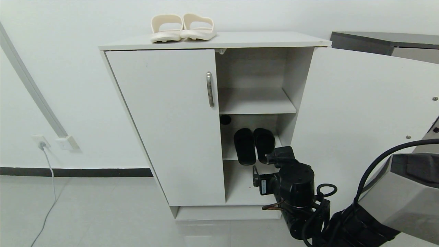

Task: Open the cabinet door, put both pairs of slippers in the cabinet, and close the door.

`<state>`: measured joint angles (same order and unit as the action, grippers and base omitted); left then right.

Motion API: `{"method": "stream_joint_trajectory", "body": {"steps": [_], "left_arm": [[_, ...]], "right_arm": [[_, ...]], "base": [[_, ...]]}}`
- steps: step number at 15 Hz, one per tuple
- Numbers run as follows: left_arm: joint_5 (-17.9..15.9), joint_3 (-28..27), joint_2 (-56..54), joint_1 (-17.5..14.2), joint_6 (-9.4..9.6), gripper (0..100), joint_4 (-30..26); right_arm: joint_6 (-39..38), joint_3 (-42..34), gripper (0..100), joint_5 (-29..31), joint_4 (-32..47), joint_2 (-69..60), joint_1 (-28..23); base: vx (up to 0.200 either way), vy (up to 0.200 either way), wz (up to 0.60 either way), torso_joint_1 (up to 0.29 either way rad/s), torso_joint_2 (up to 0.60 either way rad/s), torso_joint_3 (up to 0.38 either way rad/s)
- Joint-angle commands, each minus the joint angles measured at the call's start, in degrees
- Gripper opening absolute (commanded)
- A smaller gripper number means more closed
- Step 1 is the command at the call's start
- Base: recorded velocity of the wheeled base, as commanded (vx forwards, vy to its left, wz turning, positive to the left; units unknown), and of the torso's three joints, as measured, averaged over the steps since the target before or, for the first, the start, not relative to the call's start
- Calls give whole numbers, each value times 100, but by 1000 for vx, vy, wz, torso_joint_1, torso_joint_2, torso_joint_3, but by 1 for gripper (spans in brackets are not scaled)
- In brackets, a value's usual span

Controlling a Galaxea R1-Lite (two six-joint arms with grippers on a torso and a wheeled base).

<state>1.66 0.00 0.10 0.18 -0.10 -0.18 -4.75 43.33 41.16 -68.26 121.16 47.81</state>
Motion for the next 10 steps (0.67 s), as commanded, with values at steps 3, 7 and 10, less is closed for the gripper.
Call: {"method": "stream_joint_trajectory", "body": {"steps": [3,7,10], "left_arm": [[1,0,-1,-1,1,0,1],[1,0,8,-1,1,0,1],[1,0,-1,-1,1,0,1]], "right_arm": [[1,-8,100,-2,-4,39,0],[1,-35,100,-2,-4,48,9],[-8,-52,100,-2,-4,48,9]], "base": [[0,200,0,-2,2,7],[0,200,0,4,-2,4],[0,200,0,4,2,4]]}}
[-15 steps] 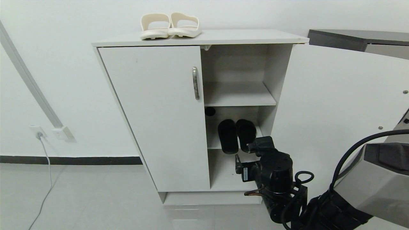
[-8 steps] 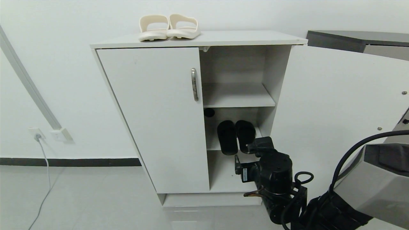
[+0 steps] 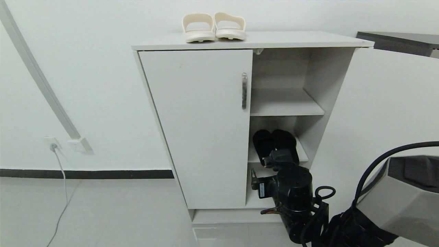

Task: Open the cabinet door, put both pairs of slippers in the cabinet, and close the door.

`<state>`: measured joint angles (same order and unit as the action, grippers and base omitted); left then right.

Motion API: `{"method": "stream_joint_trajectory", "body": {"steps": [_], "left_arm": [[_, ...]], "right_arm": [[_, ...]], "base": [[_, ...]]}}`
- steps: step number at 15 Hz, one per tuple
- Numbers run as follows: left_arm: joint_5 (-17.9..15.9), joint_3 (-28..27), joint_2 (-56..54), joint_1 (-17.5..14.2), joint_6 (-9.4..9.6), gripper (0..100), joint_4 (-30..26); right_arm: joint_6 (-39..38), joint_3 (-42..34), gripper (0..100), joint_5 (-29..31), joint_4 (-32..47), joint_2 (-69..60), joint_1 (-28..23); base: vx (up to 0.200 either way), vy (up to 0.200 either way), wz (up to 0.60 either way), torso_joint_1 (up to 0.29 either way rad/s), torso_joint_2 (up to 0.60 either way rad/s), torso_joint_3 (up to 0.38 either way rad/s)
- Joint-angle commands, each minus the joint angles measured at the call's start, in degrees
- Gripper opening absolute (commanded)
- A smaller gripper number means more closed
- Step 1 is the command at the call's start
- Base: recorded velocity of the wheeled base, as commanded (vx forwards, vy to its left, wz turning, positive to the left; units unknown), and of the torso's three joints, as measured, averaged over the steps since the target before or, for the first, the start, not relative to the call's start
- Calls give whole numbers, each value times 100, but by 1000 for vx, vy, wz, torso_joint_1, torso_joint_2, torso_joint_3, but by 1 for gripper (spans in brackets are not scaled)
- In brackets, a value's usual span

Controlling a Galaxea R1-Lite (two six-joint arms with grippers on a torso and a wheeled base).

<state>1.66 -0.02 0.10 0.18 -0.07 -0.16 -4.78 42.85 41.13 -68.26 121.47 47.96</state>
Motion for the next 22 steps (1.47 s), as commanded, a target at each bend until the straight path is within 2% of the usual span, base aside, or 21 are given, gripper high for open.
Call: {"method": "stream_joint_trajectory", "body": {"steps": [1,7,11,16,22], "left_arm": [[1,2,8,-1,-1,0,-2],[-8,2,-1,-1,-1,0,-2],[1,2,-1,-1,-1,0,-2],[10,2,-1,-1,-1,0,-2],[10,2,-1,-1,-1,0,-2]], "right_arm": [[3,-5,100,0,-4,17,-6],[12,13,100,0,-4,35,-6],[12,-22,100,-9,-65,-9,-6],[460,-462,100,-193,-926,-79,3],[531,-567,100,-211,-988,-53,3]], "base": [[0,200,0,7,7,7],[0,200,0,5,3,2],[0,0,0,0,0,0],[0,0,0,0,0,0],[0,0,0,0,0,0]]}}
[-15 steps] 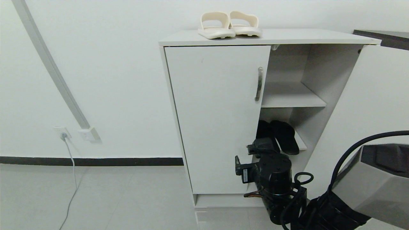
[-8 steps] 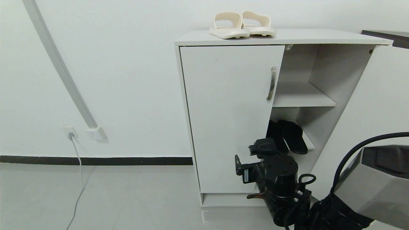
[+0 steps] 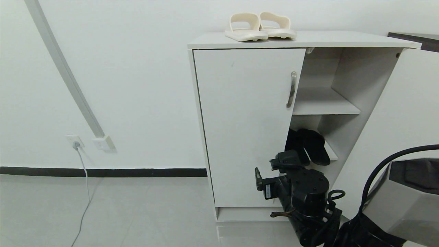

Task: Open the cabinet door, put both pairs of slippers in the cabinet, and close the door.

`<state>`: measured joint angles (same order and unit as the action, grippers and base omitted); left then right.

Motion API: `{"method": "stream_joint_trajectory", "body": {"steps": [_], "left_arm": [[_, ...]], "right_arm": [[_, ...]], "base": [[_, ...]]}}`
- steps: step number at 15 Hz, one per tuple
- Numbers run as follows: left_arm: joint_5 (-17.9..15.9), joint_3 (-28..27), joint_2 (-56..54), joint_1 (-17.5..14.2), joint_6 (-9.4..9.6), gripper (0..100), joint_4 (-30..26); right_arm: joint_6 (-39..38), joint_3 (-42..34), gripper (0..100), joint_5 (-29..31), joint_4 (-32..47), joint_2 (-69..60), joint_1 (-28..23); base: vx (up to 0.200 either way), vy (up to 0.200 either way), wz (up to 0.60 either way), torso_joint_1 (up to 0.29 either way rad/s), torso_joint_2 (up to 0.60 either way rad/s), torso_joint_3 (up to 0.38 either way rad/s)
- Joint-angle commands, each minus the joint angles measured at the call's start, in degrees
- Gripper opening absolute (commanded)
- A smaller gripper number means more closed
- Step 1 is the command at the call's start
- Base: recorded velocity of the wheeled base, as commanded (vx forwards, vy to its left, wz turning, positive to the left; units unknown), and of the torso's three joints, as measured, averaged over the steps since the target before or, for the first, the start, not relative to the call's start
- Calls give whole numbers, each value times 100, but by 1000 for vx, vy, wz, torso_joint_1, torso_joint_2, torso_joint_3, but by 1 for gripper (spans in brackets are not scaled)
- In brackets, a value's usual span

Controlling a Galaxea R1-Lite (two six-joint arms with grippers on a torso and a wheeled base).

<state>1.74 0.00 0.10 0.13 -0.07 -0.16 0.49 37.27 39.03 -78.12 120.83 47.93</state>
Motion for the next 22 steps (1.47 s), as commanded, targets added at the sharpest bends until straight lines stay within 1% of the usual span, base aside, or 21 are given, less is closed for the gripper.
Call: {"method": "stream_joint_trajectory", "body": {"steps": [1,5,8,14,22], "left_arm": [[1,0,8,4,-1,0,-2],[1,0,-1,4,-1,0,-2],[1,0,-1,4,-1,0,-2],[1,0,-1,4,-1,0,-2],[10,0,-1,4,-1,0,-2]], "right_arm": [[4,-18,100,-10,16,19,5],[48,9,100,-10,16,28,5],[48,9,100,-10,7,28,5],[83,35,100,-10,7,28,5],[109,53,100,-1,7,10,5]], "base": [[0,0,0,0,0,0],[0,0,0,0,0,0],[0,0,0,4,-146,-238],[0,0,0,62,-465,-357],[0,0,0,141,-468,-333]]}}
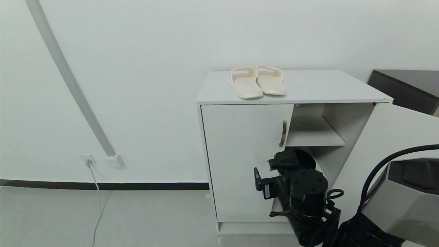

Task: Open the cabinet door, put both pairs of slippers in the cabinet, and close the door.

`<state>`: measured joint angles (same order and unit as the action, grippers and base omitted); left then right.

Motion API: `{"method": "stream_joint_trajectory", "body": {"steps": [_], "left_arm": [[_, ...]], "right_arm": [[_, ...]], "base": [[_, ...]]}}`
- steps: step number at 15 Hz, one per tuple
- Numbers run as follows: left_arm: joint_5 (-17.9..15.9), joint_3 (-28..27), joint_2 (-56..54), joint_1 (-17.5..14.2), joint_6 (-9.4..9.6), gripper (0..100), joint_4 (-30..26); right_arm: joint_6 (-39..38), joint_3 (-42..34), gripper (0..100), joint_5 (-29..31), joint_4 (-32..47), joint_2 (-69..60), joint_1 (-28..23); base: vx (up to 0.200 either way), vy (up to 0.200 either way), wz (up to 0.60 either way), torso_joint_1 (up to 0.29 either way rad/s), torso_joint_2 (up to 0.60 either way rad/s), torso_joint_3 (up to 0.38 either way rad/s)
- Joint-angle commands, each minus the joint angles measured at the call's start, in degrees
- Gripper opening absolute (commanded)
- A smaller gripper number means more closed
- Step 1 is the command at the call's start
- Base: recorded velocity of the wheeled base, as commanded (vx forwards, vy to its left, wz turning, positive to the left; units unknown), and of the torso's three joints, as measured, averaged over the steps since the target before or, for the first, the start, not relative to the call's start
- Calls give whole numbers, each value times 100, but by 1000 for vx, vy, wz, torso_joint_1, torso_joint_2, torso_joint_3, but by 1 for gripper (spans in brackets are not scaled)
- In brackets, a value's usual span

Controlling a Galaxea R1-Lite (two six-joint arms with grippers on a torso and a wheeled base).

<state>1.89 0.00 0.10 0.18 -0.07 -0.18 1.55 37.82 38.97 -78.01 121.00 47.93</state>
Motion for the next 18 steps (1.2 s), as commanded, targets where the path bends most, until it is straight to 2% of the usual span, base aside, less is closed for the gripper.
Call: {"method": "stream_joint_trajectory", "body": {"steps": [1,18], "left_arm": [[4,0,-1,-1,-1,0,1],[13,0,-1,-1,-10,0,1]], "right_arm": [[3,7,100,-4,-4,-7,5],[3,-11,100,-4,14,-7,-3]], "base": [[0,0,0,173,-486,-330],[0,0,0,226,-542,-321]]}}
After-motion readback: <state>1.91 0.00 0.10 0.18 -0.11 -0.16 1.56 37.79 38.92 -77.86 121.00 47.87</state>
